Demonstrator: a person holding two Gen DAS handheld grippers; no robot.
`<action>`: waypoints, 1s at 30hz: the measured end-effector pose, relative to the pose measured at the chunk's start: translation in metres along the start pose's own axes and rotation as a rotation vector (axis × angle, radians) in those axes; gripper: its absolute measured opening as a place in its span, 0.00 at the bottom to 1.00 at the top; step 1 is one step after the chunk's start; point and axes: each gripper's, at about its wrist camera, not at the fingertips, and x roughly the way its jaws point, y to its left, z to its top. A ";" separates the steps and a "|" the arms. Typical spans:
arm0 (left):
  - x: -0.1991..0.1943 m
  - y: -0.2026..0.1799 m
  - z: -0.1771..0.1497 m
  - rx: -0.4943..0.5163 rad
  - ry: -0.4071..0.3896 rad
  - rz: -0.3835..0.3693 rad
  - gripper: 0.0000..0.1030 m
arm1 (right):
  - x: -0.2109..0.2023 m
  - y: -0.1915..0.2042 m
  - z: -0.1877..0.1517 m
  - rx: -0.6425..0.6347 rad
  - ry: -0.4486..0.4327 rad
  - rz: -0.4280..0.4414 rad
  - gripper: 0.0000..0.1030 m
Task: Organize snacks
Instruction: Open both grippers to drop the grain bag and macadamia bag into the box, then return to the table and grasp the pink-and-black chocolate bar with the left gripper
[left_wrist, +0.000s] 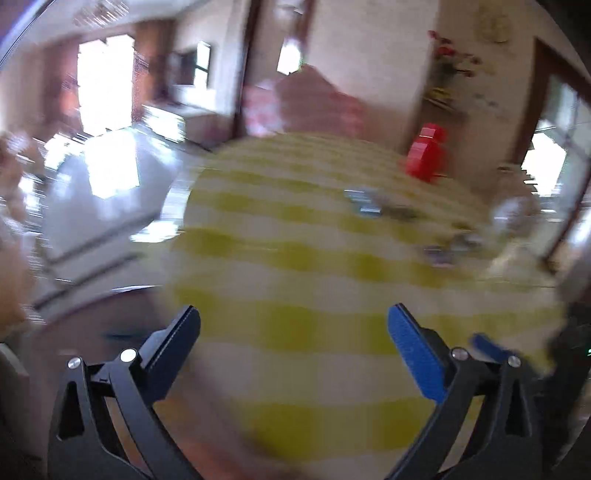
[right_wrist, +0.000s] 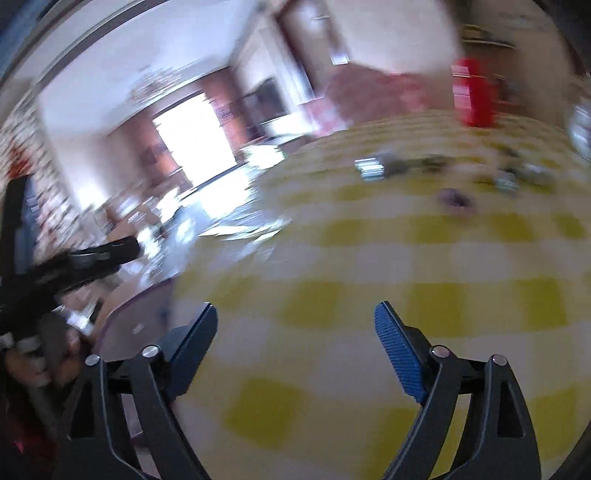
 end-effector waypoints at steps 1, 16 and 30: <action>0.008 -0.015 0.007 -0.016 0.006 -0.046 0.99 | -0.001 -0.014 0.005 0.018 -0.001 -0.046 0.83; 0.247 -0.161 0.037 -0.270 0.251 -0.162 0.98 | -0.010 -0.204 0.031 0.350 -0.016 -0.273 0.83; 0.289 -0.231 0.035 0.195 0.268 0.079 0.98 | 0.091 -0.284 0.136 0.220 0.070 -0.526 0.81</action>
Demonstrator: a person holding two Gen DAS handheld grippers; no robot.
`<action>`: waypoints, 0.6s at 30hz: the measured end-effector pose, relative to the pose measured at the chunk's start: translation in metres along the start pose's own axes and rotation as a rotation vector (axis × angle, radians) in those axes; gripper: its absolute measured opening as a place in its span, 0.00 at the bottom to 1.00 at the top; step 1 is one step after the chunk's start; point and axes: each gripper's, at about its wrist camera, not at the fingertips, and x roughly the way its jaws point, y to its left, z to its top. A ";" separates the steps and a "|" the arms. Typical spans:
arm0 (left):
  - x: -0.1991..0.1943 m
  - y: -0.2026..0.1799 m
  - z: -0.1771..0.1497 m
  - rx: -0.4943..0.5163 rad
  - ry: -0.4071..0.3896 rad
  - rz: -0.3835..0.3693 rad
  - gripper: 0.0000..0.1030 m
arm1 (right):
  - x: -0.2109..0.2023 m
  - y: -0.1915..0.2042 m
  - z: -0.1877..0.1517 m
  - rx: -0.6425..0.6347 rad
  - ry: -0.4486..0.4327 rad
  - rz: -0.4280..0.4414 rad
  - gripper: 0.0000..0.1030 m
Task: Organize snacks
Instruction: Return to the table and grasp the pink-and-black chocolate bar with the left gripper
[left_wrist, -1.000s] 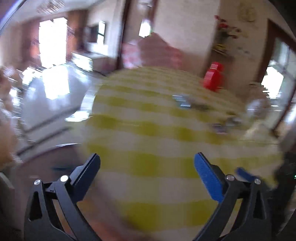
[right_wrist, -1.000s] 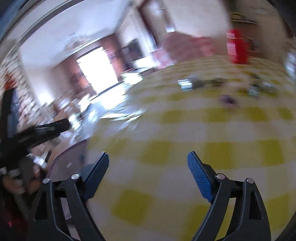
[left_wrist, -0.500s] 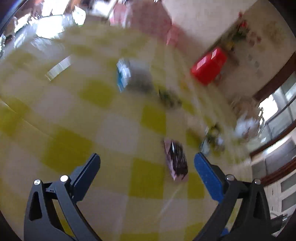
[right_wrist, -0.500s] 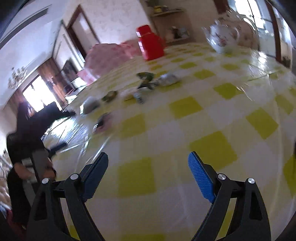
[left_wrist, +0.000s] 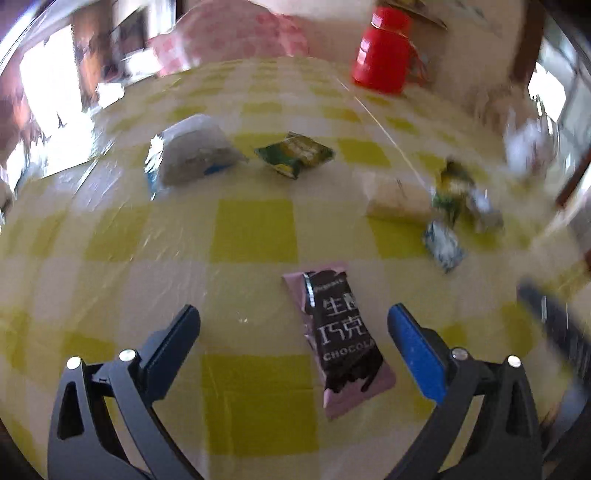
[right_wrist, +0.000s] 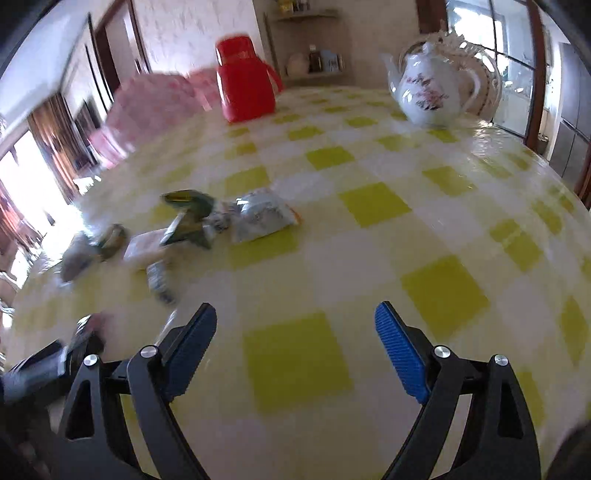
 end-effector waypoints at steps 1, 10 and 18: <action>0.001 -0.003 0.000 0.026 0.007 0.017 0.98 | 0.008 0.005 0.008 -0.026 0.004 -0.010 0.81; 0.003 -0.004 0.001 0.056 0.016 0.028 0.99 | 0.075 0.031 0.058 -0.108 0.102 -0.087 0.80; 0.006 -0.003 0.005 0.080 0.017 0.010 0.99 | 0.017 0.015 0.011 -0.100 0.030 -0.021 0.34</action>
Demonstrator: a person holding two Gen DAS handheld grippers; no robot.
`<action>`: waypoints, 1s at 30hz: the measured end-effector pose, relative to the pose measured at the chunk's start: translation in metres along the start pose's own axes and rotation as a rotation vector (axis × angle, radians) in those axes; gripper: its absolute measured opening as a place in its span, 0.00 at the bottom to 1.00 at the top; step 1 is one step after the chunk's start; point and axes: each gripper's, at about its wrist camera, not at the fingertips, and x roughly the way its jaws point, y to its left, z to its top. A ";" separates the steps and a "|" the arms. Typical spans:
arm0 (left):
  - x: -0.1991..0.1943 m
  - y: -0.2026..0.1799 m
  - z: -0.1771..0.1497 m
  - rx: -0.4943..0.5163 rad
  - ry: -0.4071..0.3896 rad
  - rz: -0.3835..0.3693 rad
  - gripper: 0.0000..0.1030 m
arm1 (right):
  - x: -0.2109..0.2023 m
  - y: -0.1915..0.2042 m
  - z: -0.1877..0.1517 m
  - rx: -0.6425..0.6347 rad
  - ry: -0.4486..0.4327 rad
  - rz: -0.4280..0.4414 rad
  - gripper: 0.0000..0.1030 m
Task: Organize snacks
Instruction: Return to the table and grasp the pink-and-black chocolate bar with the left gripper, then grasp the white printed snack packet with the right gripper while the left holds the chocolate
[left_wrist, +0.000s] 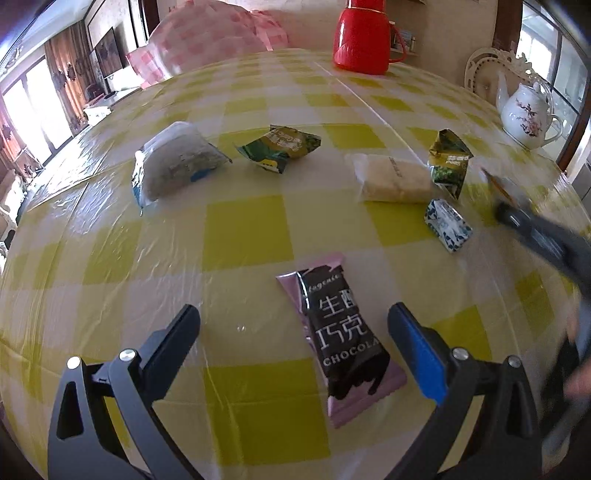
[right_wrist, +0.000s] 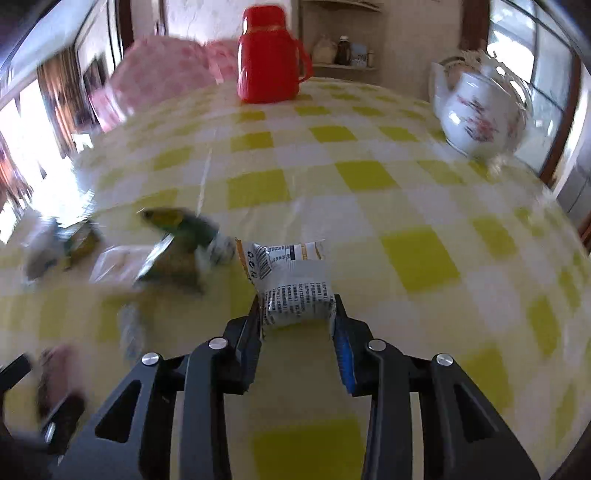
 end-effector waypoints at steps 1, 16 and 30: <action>0.000 0.000 0.000 0.002 0.000 -0.001 0.99 | -0.014 -0.005 -0.012 0.019 -0.019 0.011 0.34; -0.024 0.044 -0.003 -0.084 -0.129 -0.157 0.19 | -0.111 0.014 -0.090 0.092 -0.152 0.212 0.35; -0.036 0.085 -0.013 -0.210 -0.153 -0.178 0.20 | -0.104 0.023 -0.100 0.074 -0.106 0.217 0.35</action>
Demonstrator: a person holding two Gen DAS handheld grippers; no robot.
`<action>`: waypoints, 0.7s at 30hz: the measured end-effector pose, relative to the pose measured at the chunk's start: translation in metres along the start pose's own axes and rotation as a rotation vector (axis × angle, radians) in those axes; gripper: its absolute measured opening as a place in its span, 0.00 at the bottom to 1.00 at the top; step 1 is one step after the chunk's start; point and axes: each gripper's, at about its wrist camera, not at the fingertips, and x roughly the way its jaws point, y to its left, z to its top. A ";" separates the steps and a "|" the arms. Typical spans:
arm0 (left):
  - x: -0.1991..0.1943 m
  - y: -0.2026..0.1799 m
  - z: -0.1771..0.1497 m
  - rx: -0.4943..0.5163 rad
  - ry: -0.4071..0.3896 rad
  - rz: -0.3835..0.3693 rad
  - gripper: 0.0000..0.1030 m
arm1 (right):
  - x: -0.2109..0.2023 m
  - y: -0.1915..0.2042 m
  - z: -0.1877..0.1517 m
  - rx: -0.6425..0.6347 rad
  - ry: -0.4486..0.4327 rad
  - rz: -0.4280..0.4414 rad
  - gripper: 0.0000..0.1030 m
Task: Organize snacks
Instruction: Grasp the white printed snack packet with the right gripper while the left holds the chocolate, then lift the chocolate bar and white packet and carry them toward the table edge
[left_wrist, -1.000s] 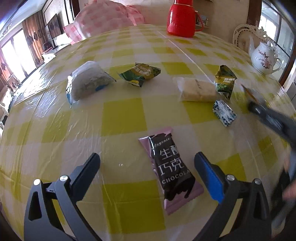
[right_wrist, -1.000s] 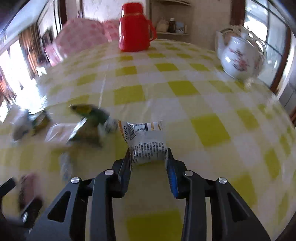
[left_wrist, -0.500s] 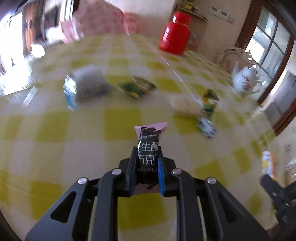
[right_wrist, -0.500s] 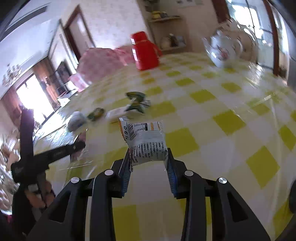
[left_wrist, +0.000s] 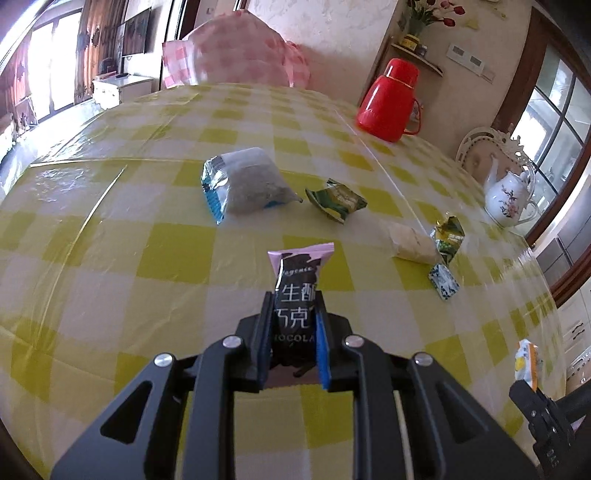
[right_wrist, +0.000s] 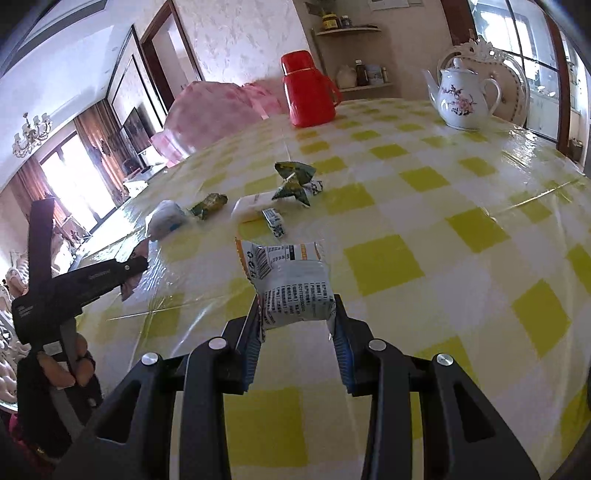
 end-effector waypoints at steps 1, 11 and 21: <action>-0.001 0.000 -0.001 0.001 -0.002 0.001 0.20 | 0.001 0.001 -0.002 0.003 0.008 0.005 0.35; -0.028 -0.002 -0.021 0.041 -0.046 0.005 0.20 | -0.017 0.031 -0.026 -0.037 0.003 0.074 0.35; -0.061 -0.009 -0.054 0.091 -0.095 0.005 0.20 | -0.029 0.058 -0.046 -0.025 0.025 0.182 0.35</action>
